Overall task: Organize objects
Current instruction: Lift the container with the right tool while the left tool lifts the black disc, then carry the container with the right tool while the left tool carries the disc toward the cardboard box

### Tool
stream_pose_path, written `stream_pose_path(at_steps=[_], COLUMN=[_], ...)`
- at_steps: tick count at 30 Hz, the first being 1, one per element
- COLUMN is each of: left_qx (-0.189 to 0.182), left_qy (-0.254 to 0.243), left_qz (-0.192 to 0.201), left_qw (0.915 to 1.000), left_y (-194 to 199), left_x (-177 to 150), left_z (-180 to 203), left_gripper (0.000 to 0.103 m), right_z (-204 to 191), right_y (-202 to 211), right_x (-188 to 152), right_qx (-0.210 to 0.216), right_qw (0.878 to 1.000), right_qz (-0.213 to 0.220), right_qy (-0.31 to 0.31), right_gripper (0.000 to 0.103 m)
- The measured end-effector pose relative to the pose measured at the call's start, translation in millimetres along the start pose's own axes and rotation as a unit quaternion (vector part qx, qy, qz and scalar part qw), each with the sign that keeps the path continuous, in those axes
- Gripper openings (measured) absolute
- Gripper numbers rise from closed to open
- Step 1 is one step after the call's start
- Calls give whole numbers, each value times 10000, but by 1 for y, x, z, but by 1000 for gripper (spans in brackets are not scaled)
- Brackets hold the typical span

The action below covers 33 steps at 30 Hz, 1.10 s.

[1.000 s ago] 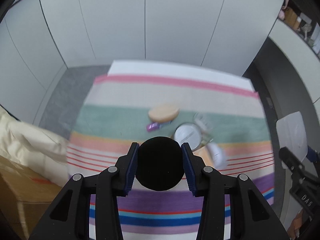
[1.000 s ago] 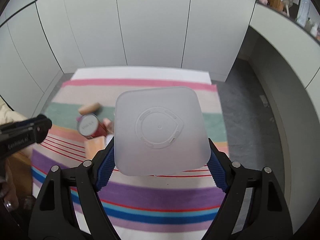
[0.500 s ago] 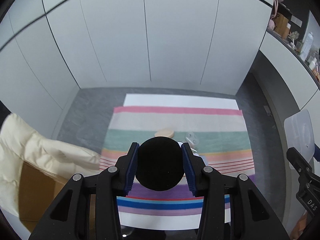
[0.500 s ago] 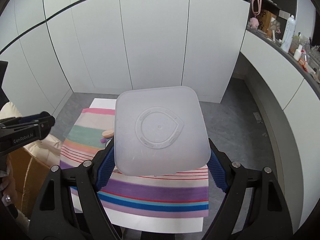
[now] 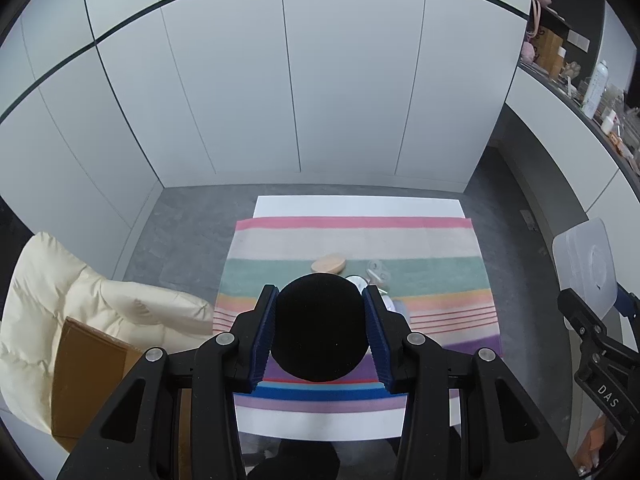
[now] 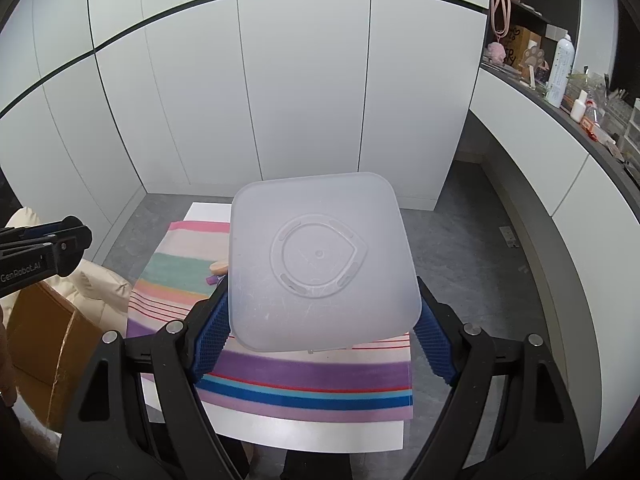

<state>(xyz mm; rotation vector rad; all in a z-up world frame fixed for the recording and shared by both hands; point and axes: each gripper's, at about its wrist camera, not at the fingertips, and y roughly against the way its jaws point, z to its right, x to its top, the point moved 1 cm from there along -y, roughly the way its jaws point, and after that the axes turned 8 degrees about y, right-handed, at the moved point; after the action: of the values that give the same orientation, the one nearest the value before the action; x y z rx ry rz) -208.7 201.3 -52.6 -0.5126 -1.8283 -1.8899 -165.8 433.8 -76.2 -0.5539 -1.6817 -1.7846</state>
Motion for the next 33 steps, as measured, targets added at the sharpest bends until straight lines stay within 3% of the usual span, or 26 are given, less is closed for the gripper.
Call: stream_pose_path(at_steps=[11, 18, 23, 33], left_qx=[-114, -145, -134, -389], left_qy=[-138, -363, -630, -582], left_qz=[-78, 70, 223, 261], left_qw=[9998, 9992, 9977, 9972], left_y=[28, 59, 83, 112], left_x=[-43, -78, -108, -146], left_z=[-14, -25, -27, -45], left_gripper=[44, 44, 44, 44], right_z=[-3, -4, -6, -18], right_y=[41, 72, 96, 136], right_x=[-32, -58, -84, -133], right_qx=[-39, -65, 32, 274], right_qw=[10000, 9999, 9997, 9993], right_qz=[3, 9, 2, -53], right_qy=[-77, -132, -230, -260], right_gripper=[84, 84, 84, 84])
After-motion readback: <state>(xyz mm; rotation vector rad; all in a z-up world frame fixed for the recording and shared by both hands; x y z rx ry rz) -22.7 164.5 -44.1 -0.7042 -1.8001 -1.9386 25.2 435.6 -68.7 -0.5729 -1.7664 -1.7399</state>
